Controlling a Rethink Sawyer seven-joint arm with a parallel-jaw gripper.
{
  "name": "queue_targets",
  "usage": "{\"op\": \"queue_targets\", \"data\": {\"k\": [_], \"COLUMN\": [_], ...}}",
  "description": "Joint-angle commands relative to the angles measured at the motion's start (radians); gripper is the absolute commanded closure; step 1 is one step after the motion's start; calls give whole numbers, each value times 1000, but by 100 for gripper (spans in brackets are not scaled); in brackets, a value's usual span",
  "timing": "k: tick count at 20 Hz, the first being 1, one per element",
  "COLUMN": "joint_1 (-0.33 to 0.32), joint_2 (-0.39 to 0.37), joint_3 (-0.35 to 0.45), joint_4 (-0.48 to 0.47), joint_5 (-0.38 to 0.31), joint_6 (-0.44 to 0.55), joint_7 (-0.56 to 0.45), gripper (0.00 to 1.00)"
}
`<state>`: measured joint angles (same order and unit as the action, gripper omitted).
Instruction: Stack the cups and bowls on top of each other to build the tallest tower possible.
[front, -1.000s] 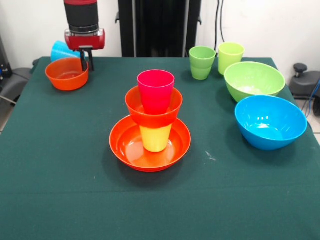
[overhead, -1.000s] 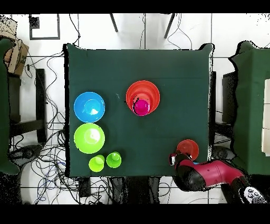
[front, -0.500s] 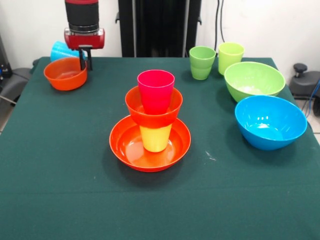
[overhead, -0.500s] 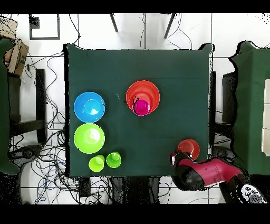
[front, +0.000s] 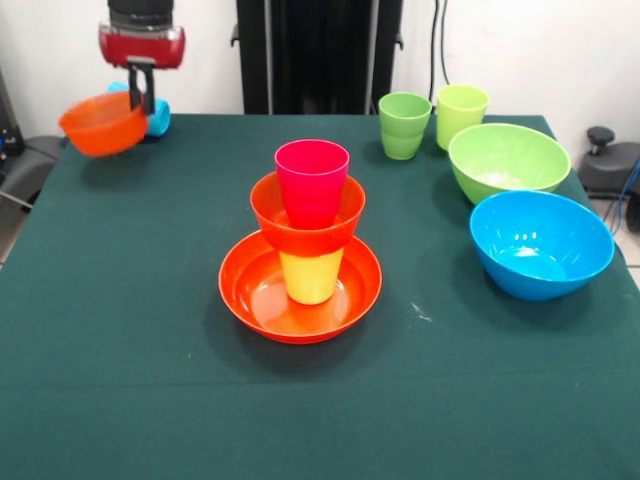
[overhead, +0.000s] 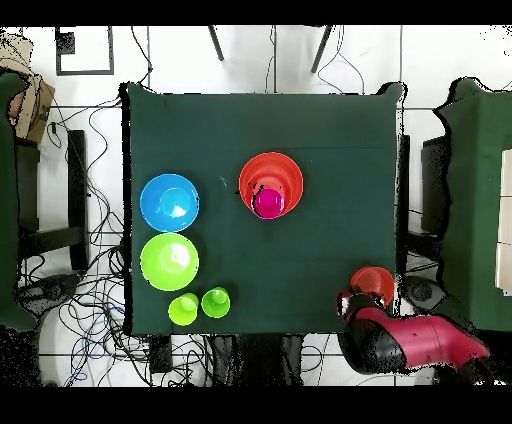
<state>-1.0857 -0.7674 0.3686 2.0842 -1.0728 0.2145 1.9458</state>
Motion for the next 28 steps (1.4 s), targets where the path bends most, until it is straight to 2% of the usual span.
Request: {"op": "queue_targets", "data": {"k": [1, 4, 10, 13, 15, 19, 24, 28], "joint_1": [-50, -51, -4, 100, 155, 176, 169, 196], "joint_2": [-174, -193, -185, -116, -109, -173, -297, -390], "joint_3": [158, 172, 164, 78, 52, 97, 213, 282], "joint_4": [110, 118, 111, 70, 57, 79, 141, 171], "joint_5": [137, 168, 204, 148, 155, 259, 473, 627], "joint_6": [135, 155, 158, 103, 94, 148, 253, 308], "joint_7": [-205, -198, -119, 13, 61, 29, -64, -80], "gripper": [100, 100, 100, 100, 100, 100, 100, 100]}}
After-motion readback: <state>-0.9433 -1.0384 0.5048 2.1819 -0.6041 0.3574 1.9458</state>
